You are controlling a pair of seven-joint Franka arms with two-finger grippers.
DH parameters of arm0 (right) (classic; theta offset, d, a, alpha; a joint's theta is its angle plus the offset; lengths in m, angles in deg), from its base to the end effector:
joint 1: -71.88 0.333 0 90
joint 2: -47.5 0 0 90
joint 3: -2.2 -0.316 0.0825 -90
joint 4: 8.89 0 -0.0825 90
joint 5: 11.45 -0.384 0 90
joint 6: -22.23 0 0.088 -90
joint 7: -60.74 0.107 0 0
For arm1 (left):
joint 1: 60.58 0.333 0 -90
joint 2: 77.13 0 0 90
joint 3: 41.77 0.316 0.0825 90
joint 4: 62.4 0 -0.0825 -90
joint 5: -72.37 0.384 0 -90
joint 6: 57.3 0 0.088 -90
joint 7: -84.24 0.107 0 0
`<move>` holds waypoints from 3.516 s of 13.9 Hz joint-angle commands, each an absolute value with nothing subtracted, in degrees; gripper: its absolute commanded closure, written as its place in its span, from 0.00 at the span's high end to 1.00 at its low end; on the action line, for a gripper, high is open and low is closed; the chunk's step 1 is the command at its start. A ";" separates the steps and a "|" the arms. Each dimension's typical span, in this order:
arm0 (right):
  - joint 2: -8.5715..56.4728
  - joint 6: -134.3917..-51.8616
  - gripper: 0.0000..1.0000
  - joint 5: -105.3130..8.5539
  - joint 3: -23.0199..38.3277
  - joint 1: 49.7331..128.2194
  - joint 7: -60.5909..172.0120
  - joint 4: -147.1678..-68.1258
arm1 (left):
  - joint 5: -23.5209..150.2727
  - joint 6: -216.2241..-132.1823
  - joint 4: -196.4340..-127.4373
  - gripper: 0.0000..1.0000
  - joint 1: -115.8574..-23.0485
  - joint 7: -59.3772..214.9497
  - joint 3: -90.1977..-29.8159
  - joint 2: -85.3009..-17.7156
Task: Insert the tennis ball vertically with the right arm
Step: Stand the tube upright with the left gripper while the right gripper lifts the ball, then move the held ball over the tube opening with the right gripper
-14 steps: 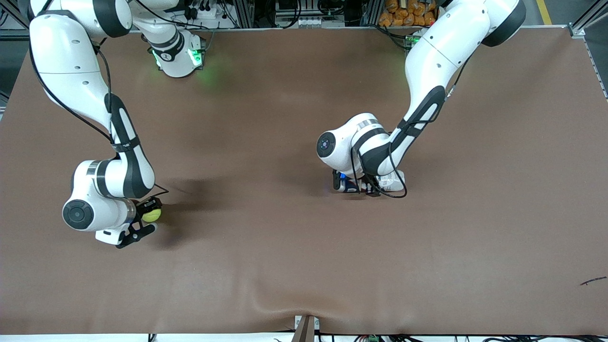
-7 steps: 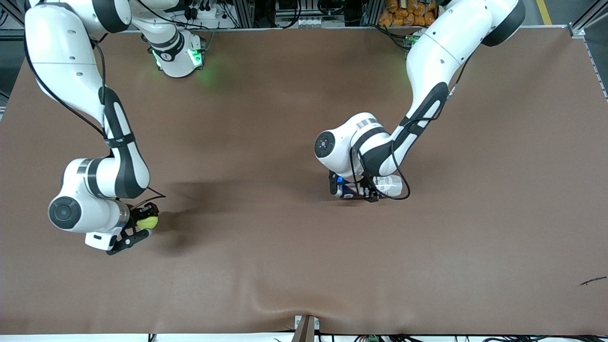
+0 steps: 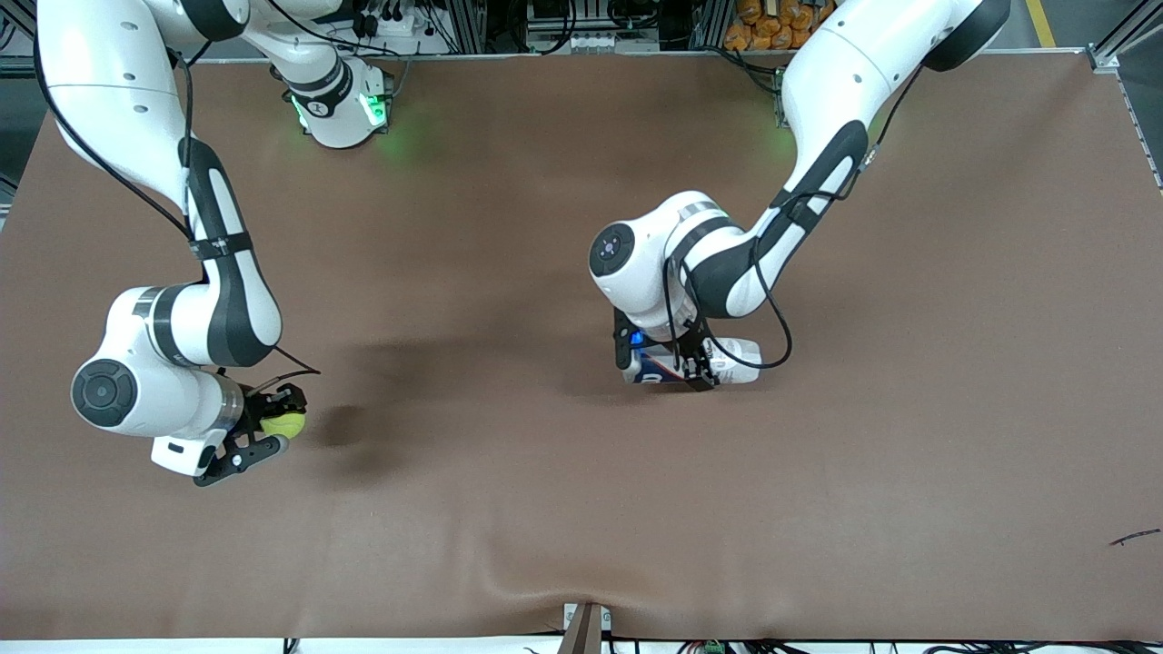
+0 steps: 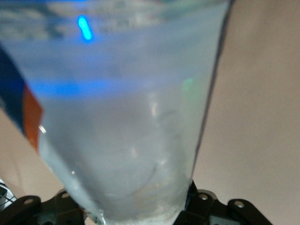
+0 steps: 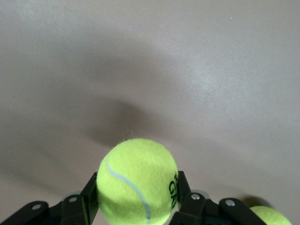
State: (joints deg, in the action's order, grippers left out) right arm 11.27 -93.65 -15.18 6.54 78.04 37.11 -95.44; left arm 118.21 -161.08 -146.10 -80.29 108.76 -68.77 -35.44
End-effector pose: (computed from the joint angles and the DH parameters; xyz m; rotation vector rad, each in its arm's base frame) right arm 0.6946 0.0338 0.2847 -3.0336 -0.6533 0.1772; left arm 0.5547 -0.4181 0.2711 -1.9557 1.8104 0.2496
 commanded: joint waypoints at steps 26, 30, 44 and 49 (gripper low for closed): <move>19.11 -84.82 0.39 -31.83 5.54 85.14 71.71 -96.43 | 115.26 -244.92 -144.75 0.74 -80.19 83.45 -66.82 -14.65; 19.38 -84.82 0.39 -32.01 5.46 89.09 82.60 -94.24 | 115.26 -247.76 -144.93 0.74 -79.39 83.36 -66.73 -12.88; 16.66 -93.24 0.40 -44.67 5.46 99.03 116.28 -88.43 | 116.14 -250.22 -147.12 0.77 -76.67 83.36 -66.64 -12.97; 14.20 -101.24 0.40 -44.84 5.46 103.16 121.20 -88.43 | 116.23 -250.22 -147.13 0.77 -76.57 83.45 -66.64 -12.97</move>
